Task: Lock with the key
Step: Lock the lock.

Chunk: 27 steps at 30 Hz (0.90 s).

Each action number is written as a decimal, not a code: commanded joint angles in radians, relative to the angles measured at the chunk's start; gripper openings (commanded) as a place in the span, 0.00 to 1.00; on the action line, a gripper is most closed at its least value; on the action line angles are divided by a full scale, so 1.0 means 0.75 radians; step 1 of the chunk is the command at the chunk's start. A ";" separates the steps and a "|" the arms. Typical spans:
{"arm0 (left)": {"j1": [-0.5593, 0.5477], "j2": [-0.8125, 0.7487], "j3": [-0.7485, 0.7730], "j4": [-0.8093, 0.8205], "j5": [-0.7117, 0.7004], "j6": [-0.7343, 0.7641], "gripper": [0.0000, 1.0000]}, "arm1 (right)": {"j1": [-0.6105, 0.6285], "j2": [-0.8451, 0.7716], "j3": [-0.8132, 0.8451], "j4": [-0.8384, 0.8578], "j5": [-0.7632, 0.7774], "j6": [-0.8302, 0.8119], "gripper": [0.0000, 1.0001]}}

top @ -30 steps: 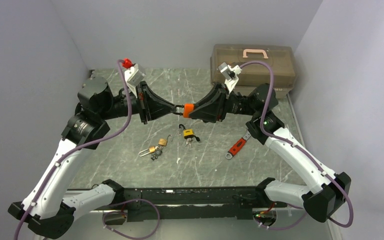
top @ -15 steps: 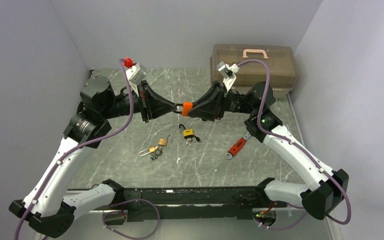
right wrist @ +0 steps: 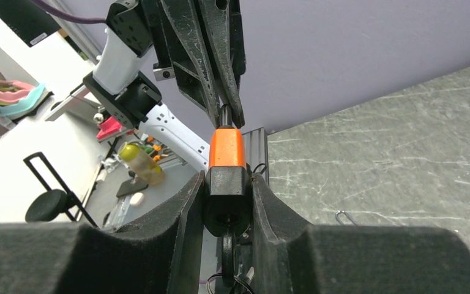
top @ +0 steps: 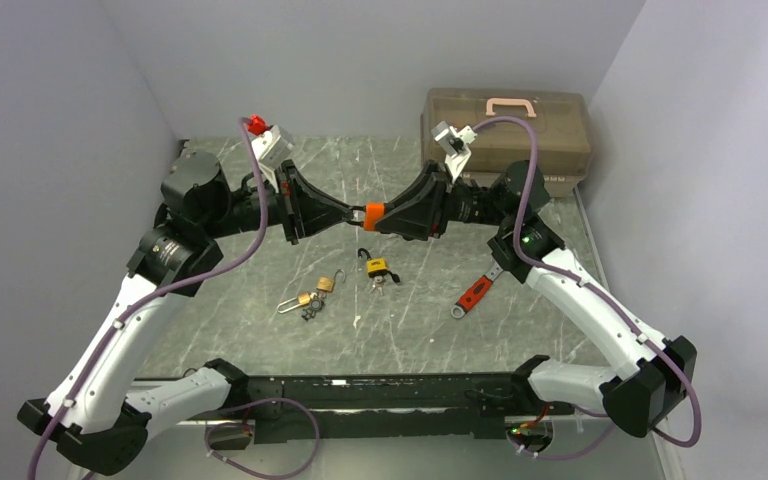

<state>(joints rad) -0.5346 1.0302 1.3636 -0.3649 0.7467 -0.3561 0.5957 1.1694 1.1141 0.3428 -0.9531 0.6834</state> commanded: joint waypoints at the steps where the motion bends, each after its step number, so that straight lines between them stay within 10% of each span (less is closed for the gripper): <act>1: -0.100 0.055 0.008 0.023 0.119 -0.014 0.00 | 0.054 0.044 0.083 0.075 0.083 -0.012 0.00; 27: -0.146 0.095 0.021 0.006 0.125 0.008 0.00 | 0.062 0.071 0.101 0.066 0.080 -0.030 0.00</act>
<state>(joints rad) -0.5579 1.0386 1.3750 -0.3828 0.7090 -0.3283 0.5953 1.1824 1.1278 0.3225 -0.9642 0.6720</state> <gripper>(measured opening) 0.029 0.296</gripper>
